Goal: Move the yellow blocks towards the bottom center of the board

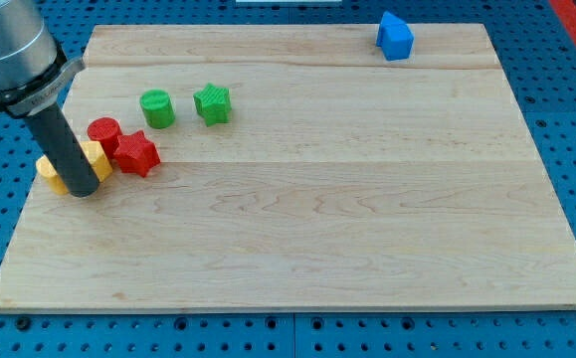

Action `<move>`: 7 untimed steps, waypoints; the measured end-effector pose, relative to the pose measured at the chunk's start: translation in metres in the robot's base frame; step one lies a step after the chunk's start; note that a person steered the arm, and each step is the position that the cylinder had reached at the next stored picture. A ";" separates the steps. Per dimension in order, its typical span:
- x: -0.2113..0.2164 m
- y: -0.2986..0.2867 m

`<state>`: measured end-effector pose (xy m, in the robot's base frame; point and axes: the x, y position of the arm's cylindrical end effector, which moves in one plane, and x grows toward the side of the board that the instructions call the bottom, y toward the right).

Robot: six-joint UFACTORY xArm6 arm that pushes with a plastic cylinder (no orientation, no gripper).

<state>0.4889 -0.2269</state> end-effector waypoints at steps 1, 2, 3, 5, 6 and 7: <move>0.074 -0.021; 0.068 -0.077; 0.061 -0.077; 0.022 -0.078; -0.004 -0.078; -0.007 -0.067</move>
<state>0.4815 -0.2943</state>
